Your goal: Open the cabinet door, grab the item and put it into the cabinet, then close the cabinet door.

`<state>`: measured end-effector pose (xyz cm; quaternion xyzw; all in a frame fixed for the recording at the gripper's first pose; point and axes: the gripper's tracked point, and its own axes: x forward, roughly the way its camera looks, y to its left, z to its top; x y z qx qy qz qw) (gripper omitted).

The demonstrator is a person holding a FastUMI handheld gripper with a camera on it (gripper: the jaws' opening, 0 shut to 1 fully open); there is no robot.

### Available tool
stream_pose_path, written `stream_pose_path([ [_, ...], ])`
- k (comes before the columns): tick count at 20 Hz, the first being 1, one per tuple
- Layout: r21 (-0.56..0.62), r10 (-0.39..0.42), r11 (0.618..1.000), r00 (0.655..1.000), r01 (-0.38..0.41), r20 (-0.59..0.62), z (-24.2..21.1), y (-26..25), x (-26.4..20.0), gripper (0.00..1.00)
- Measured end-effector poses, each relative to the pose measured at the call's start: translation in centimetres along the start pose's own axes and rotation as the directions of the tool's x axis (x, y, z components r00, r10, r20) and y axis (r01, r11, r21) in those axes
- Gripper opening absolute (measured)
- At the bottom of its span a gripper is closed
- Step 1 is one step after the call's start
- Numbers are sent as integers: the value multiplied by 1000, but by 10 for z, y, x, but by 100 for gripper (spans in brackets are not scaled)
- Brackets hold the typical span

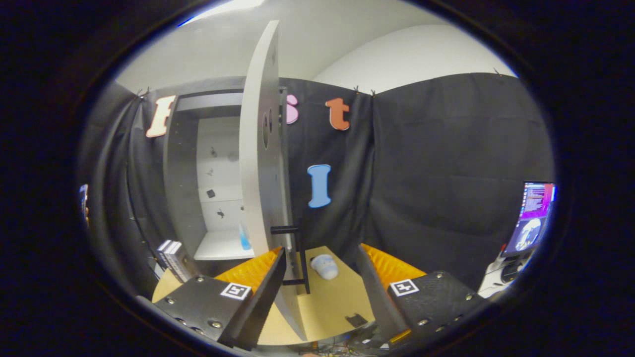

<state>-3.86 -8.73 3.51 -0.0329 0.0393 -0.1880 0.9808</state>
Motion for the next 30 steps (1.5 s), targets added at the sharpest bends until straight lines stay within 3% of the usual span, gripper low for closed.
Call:
stream_pose_path([
  [7, 46, 170, 985, 985, -169, -14, -9, 56, 13, 87],
  [15, 145, 337, 932, 941, -332, -16, -22, 125, 37, 90],
  [25, 149, 541, 834, 841, -532, -27, -31, 227, 77, 93],
  [30, 174, 606, 786, 795, -593, -31, -35, 269, 101, 93],
])
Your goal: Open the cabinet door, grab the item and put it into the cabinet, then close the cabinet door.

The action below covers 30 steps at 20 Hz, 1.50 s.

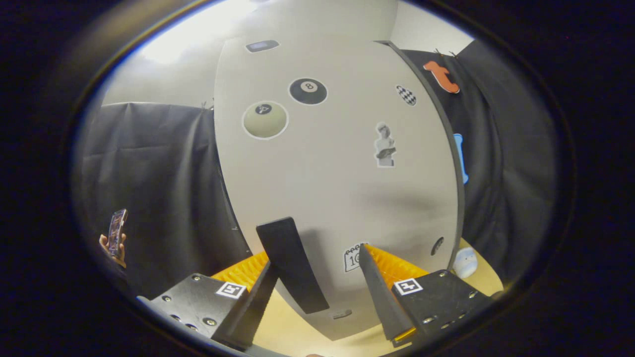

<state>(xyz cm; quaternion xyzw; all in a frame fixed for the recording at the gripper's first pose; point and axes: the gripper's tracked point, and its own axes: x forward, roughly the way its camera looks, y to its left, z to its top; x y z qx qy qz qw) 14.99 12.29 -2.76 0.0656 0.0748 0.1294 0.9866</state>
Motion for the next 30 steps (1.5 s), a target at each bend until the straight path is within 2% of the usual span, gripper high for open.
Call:
stream_pose_path([
  [3, 3, 25, 1000, 1000, -25, -4, -2, 2, 19, 93],
  [11, -20, 56, 998, 998, -56, -16, -1, 12, 32, 95],
  [30, -15, 123, 992, 992, -124, -31, -8, 16, 29, 96],
])
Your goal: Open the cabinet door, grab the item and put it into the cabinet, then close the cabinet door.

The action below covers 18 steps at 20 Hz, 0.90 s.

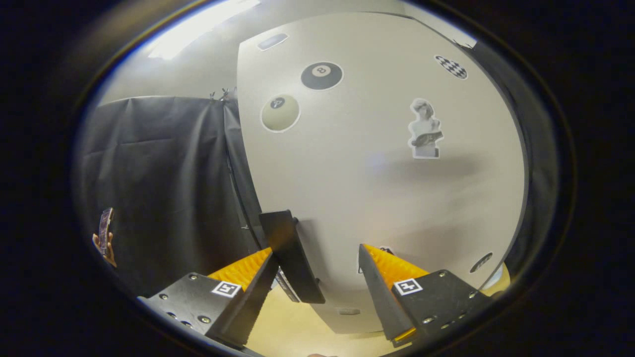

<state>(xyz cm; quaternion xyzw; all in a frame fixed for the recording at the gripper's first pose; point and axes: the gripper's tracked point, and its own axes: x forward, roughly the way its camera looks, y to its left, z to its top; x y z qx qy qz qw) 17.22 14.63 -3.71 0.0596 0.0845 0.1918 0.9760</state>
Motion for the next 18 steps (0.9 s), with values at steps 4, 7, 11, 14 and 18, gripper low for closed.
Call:
stream_pose_path([
  [4, 8, 13, 1000, 1000, -13, -8, -2, 1, 0, 96],
  [7, 12, 18, 1000, 1000, -18, -9, -3, 0, 3, 96],
  [11, 16, 27, 1000, 1000, -27, -13, -3, -1, 4, 96],
  [14, 18, 33, 999, 999, -33, -17, -5, -1, 5, 96],
  [18, 10, 27, 1000, 999, -27, -22, -7, -7, 4, 96],
])
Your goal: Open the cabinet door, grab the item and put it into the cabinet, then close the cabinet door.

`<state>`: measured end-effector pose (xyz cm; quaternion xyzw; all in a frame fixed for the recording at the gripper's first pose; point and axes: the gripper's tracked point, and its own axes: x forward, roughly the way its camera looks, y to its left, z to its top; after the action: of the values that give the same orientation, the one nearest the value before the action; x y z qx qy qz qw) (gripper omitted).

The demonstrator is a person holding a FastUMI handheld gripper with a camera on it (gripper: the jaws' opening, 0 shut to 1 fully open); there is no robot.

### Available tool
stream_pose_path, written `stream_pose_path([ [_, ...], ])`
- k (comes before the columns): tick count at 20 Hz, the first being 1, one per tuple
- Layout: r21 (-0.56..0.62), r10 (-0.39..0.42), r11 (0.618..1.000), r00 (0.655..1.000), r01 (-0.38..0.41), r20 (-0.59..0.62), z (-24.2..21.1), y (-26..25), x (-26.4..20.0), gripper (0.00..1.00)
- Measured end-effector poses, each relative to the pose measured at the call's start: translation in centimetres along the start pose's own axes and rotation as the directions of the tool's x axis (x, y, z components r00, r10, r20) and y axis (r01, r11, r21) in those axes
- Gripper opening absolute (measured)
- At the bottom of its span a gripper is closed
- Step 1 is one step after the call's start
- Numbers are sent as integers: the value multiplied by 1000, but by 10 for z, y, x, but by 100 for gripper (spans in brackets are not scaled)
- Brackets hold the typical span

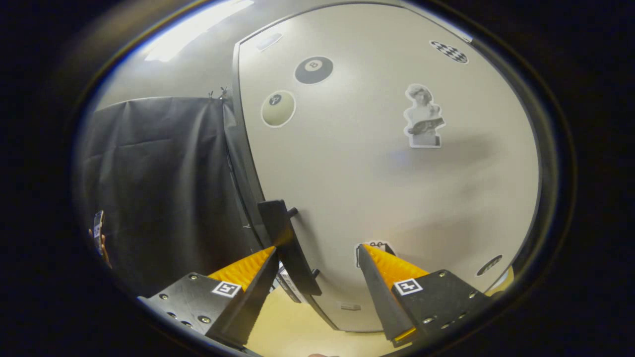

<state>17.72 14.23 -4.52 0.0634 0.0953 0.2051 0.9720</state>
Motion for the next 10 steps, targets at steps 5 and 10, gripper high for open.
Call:
stream_pose_path([
  [5, -32, 18, 999, 1000, -17, 6, -1, -1, 0, 96],
  [10, -71, -10, 997, 1000, 12, 29, 2, -9, -5, 96],
])
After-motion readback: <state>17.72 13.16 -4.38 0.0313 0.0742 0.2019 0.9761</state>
